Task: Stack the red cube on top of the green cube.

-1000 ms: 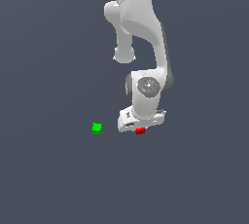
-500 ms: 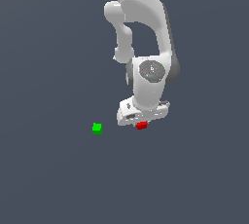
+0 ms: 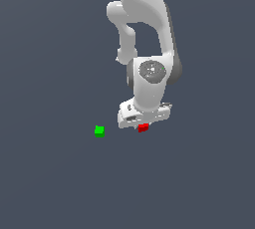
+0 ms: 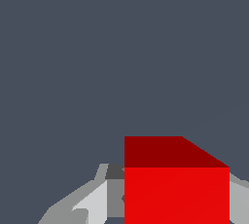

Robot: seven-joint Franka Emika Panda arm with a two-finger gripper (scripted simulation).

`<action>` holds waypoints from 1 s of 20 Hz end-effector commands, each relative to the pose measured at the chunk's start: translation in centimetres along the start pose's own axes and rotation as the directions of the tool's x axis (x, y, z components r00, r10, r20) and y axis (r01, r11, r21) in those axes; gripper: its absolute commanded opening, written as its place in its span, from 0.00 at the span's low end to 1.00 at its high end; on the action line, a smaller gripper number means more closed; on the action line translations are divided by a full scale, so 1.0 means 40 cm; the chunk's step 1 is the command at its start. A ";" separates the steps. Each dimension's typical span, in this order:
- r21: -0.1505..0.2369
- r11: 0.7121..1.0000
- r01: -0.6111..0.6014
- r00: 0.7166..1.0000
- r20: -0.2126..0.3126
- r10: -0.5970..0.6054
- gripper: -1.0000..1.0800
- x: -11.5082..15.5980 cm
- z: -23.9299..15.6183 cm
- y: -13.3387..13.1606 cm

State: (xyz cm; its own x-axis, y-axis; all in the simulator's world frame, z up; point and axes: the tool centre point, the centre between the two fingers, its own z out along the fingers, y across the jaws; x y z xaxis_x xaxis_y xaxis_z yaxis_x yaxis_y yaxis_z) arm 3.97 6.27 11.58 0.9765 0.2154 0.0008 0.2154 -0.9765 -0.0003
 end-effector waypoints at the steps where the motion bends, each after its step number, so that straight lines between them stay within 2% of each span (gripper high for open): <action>1: 0.000 1.000 -0.002 1.000 0.000 0.002 0.00 -0.009 0.007 0.029; 6: 0.000 1.000 -0.002 1.000 0.000 0.002 0.00 -0.041 0.034 0.122; 15: -0.001 1.000 -0.002 1.000 0.000 0.002 0.00 -0.117 0.102 0.358; 20: -0.001 1.000 -0.002 1.000 0.000 0.002 0.00 -0.139 0.125 0.440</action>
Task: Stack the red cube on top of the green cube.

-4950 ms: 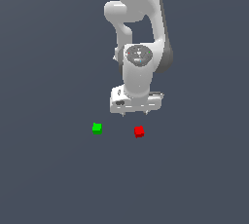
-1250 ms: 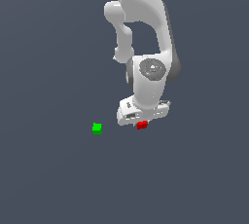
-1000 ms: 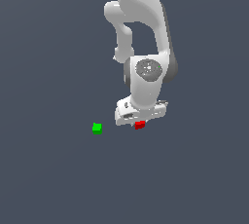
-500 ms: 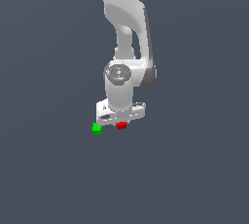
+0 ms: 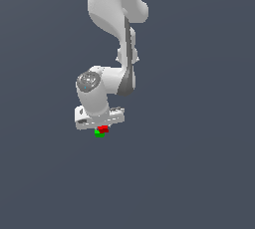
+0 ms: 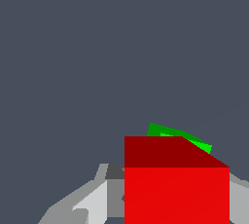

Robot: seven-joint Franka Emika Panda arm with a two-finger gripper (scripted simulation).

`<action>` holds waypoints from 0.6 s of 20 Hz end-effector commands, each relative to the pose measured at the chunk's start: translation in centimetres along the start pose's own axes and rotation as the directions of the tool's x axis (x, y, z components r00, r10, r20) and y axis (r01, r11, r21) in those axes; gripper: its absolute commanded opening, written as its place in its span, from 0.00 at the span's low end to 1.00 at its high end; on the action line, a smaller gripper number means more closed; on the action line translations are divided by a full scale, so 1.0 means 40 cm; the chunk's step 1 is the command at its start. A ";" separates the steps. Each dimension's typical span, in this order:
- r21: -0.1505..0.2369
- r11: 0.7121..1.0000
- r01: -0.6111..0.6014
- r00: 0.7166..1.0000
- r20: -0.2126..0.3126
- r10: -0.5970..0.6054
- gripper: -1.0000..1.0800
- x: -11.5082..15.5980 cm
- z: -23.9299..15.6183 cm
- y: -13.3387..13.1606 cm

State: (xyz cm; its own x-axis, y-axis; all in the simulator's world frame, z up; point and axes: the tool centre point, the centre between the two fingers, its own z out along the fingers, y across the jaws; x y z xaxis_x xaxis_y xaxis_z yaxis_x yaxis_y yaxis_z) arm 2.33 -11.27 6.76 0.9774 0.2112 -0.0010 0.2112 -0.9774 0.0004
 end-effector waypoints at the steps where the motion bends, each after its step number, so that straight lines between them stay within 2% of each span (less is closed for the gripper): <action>1: 0.000 1.000 0.003 1.000 -0.001 -0.003 0.00 -0.007 0.009 0.031; 6: 0.000 1.000 0.003 1.000 -0.001 -0.003 0.00 -0.011 0.016 0.056; 7: 0.000 1.000 0.003 1.000 -0.001 -0.003 0.96 -0.011 0.016 0.056; 12: 0.000 1.000 0.003 1.000 -0.001 -0.003 0.96 -0.011 0.016 0.056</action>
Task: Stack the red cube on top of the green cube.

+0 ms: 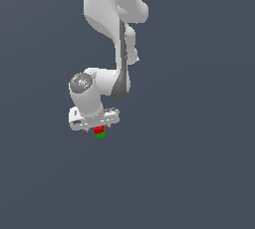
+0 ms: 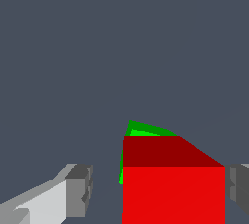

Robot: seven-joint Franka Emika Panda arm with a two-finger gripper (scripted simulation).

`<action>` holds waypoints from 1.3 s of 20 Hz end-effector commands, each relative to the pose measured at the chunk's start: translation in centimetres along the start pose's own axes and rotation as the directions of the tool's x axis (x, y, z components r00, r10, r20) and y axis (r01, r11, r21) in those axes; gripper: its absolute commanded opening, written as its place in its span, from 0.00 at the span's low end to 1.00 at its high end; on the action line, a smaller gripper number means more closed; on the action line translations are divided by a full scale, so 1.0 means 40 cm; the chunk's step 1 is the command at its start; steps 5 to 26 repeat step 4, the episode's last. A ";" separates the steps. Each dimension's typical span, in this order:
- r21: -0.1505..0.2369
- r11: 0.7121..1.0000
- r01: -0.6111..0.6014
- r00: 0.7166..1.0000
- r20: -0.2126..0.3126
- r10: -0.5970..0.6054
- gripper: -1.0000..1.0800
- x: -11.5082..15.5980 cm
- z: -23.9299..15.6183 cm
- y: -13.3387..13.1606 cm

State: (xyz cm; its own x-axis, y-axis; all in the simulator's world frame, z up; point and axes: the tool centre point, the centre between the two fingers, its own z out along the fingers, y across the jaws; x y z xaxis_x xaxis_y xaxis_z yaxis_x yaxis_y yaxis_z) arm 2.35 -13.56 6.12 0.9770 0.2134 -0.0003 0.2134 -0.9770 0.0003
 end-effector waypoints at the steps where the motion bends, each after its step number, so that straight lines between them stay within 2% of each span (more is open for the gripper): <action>1: 0.000 1.000 0.000 1.000 0.000 0.000 0.96 0.000 0.000 0.000; 26: 0.000 1.000 0.000 1.000 0.000 0.000 0.96 0.000 0.000 0.000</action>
